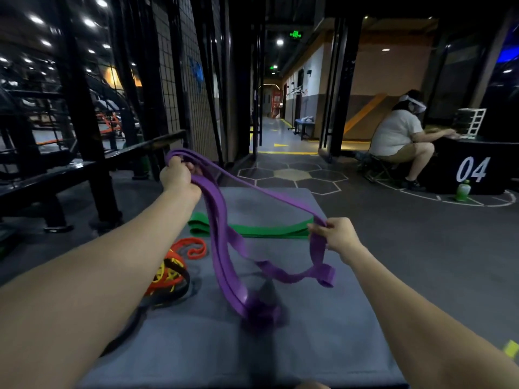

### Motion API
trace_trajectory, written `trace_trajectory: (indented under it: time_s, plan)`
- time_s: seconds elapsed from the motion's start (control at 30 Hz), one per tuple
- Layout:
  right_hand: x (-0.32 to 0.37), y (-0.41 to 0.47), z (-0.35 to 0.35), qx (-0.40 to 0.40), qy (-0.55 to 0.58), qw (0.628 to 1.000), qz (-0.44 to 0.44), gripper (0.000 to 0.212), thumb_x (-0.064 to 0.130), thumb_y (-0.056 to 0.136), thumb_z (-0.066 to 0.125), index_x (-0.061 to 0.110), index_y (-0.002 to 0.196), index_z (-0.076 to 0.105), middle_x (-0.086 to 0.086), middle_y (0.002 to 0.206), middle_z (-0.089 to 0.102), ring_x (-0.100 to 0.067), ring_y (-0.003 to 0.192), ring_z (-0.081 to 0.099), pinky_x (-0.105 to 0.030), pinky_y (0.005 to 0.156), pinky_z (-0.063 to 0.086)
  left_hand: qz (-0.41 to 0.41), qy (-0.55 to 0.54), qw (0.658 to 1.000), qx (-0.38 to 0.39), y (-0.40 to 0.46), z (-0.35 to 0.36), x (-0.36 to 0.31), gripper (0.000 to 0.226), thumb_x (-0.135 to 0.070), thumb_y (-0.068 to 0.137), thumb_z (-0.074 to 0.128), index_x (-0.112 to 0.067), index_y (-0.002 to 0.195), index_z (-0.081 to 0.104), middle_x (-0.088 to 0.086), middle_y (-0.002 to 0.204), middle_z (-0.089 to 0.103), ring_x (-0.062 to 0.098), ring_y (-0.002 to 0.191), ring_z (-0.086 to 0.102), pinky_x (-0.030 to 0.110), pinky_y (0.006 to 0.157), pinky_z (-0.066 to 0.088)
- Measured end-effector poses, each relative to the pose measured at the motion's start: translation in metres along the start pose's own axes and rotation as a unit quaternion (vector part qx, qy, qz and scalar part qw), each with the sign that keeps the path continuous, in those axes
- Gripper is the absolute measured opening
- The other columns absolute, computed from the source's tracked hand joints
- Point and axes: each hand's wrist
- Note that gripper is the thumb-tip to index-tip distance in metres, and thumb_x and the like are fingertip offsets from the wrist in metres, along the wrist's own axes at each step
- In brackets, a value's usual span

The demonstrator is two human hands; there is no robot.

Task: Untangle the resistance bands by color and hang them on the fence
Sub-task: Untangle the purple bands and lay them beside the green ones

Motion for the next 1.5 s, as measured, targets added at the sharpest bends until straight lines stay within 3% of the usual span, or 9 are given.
trace_trajectory:
  time_s: [0.2, 0.43, 0.57, 0.73, 0.87, 1.0, 1.13, 1.4, 1.5]
  plan:
    - [-0.010, 0.000, 0.015, 0.052, 0.065, 0.996, -0.018, 0.035, 0.027, 0.088, 0.061, 0.002, 0.064, 0.054, 0.005, 0.034, 0.041, -0.013, 0.035, 0.035, -0.019, 0.040, 0.030, 0.012, 0.027, 0.999, -0.020, 0.020, -0.023, -0.009, 0.028, -0.010, 0.096, 0.039, -0.015, 0.069, 0.043, -0.005, 0.041, 0.043, 0.007, 0.034, 0.039, 0.022, 0.049, 0.039]
    - [-0.002, 0.006, 0.023, 0.088, -0.140, 0.983, -0.076, 0.054, 0.045, 0.091, 0.050, 0.006, 0.054, 0.051, -0.003, 0.053, 0.044, -0.016, 0.052, 0.039, -0.029, 0.055, 0.031, 0.007, 0.120, 0.992, 0.046, 0.011, -0.014, -0.003, 0.031, -0.013, 0.097, 0.041, -0.015, 0.066, 0.045, -0.005, 0.044, 0.045, 0.010, 0.045, 0.042, 0.024, 0.051, 0.040]
    - [0.029, 0.007, 0.032, 0.115, -0.227, 0.958, -0.130, 0.044, 0.042, 0.090, 0.055, 0.000, 0.087, 0.067, -0.012, 0.076, 0.062, -0.023, 0.069, 0.055, -0.032, 0.064, 0.040, 0.009, 0.207, 0.966, 0.152, -0.001, 0.002, 0.001, 0.031, -0.008, 0.095, 0.038, -0.015, 0.066, 0.044, 0.000, 0.056, 0.042, 0.011, 0.051, 0.039, 0.026, 0.052, 0.037]
    - [0.111, -0.001, 0.054, 0.109, -0.125, 0.952, -0.258, 0.045, 0.030, 0.085, 0.065, 0.008, 0.122, 0.055, -0.007, 0.112, 0.065, -0.019, 0.103, 0.060, -0.036, 0.096, 0.047, 0.000, 0.273, 0.923, 0.272, -0.023, 0.025, 0.001, 0.036, -0.007, 0.096, 0.035, -0.015, 0.061, 0.041, -0.007, 0.040, 0.039, 0.008, 0.043, 0.034, 0.023, 0.047, 0.032]
    - [0.150, -0.005, 0.064, 0.154, -0.015, 0.948, -0.277, 0.049, 0.023, 0.078, 0.073, 0.008, 0.119, 0.050, -0.014, 0.110, 0.064, -0.025, 0.100, 0.062, -0.038, 0.093, 0.050, 0.008, 0.267, 0.912, 0.311, -0.043, 0.046, -0.005, 0.037, -0.007, 0.096, 0.035, -0.014, 0.060, 0.040, -0.006, 0.040, 0.037, 0.004, 0.032, 0.034, 0.021, 0.043, 0.032]
    - [0.160, -0.006, 0.056, 0.121, 0.036, 0.949, -0.289, 0.020, 0.003, 0.084, 0.062, 0.008, 0.102, 0.054, -0.024, 0.099, 0.063, -0.029, 0.092, 0.062, -0.044, 0.091, 0.051, -0.007, 0.257, 0.904, 0.342, -0.051, 0.057, -0.016, 0.034, -0.011, 0.098, 0.037, -0.017, 0.065, 0.042, -0.006, 0.047, 0.033, 0.006, 0.040, 0.032, 0.019, 0.043, 0.033]
    - [0.166, -0.010, 0.045, 0.082, 0.048, 0.955, -0.281, 0.017, 0.008, 0.093, 0.048, 0.018, 0.079, 0.047, -0.003, 0.068, 0.051, -0.017, 0.061, 0.053, -0.037, 0.070, 0.047, 0.032, 0.319, 0.886, 0.336, -0.050, 0.056, -0.015, 0.026, -0.009, 0.097, 0.038, -0.016, 0.073, 0.046, -0.001, 0.061, 0.039, 0.011, 0.053, 0.038, 0.025, 0.055, 0.038]
    - [0.177, -0.004, 0.028, 0.045, -0.088, 0.944, -0.316, 0.015, 0.010, 0.097, 0.041, 0.014, 0.083, 0.046, 0.005, 0.068, 0.042, -0.008, 0.058, 0.037, -0.015, 0.049, 0.030, 0.164, 0.559, 0.712, 0.391, -0.058, 0.059, -0.009, 0.007, -0.007, 0.087, 0.057, -0.013, 0.088, 0.055, 0.009, 0.080, 0.059, 0.020, 0.073, 0.055, 0.031, 0.072, 0.044]
    - [0.180, -0.003, 0.020, 0.038, -0.107, 0.940, -0.321, 0.007, 0.011, 0.096, 0.042, 0.009, 0.092, 0.047, 0.005, 0.070, 0.043, -0.007, 0.060, 0.038, -0.017, 0.052, 0.030, 0.136, 0.520, 0.749, 0.388, -0.061, 0.070, -0.003, 0.011, -0.010, 0.092, 0.048, -0.011, 0.082, 0.053, 0.006, 0.067, 0.046, 0.016, 0.059, 0.042, 0.033, 0.064, 0.037]
Point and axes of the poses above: each hand's wrist, its own y-axis towards the middle knuckle, its own z-axis out of the palm, x = y × z
